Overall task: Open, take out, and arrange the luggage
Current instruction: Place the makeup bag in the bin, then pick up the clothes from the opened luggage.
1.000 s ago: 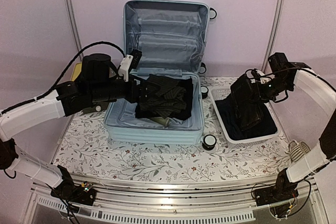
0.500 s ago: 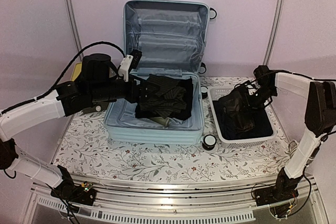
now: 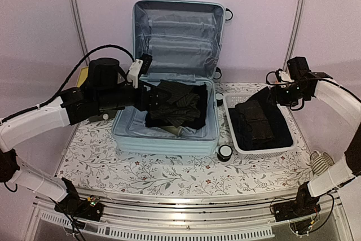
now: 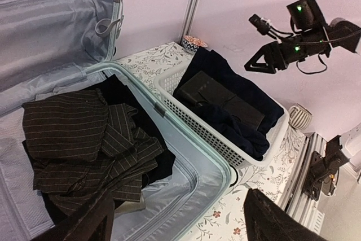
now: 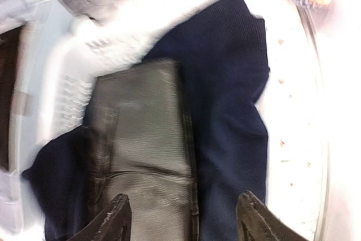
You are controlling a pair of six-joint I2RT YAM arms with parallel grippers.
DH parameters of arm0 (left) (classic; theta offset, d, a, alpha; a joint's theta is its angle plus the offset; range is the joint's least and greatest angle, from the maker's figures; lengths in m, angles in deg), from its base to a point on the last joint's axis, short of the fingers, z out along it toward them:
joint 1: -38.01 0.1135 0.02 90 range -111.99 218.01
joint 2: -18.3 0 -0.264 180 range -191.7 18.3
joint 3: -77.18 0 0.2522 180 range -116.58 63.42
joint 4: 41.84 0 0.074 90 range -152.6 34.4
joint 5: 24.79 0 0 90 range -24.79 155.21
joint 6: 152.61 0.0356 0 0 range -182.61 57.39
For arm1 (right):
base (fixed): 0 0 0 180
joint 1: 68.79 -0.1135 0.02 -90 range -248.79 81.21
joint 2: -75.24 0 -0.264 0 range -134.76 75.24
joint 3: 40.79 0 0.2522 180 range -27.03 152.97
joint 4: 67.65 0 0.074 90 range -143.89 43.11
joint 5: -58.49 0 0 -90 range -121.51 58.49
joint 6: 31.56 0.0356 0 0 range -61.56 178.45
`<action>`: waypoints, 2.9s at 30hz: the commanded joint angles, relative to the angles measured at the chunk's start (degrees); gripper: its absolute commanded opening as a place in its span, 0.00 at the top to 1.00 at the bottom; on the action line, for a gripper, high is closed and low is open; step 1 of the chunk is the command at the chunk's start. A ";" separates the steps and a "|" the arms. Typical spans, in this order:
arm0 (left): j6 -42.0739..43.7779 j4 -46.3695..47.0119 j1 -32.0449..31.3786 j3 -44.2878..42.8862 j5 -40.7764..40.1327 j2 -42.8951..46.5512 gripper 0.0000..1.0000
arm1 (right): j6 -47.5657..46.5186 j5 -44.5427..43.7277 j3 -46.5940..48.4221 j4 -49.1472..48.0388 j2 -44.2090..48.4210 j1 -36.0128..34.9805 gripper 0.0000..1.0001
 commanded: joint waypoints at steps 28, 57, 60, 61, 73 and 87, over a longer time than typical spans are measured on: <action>-0.42 -4.48 6.60 1.62 -9.16 -12.02 0.12 | 30.67 21.51 -34.37 -55.42 2.71 -2.95 0.95; -1.50 -21.11 -1.31 -35.22 -23.53 -40.73 0.02 | 18.42 21.36 -28.48 -34.97 19.32 -3.61 0.26; -2.31 -13.34 0.45 -23.08 -19.58 -28.24 0.02 | 18.00 23.09 -26.37 -33.95 21.38 -3.66 0.00; -3.05 -11.77 1.47 -20.01 -17.09 -25.66 0.02 | 18.75 23.59 -25.79 -34.28 22.12 -3.64 0.01; -8.54 -4.73 14.37 3.63 -0.67 -6.26 0.02 | 20.33 22.31 -17.16 -29.23 21.23 -3.07 0.01; -11.11 10.12 27.56 8.39 20.09 -10.27 0.17 | 22.84 18.30 4.93 -26.98 -4.59 -22.41 0.00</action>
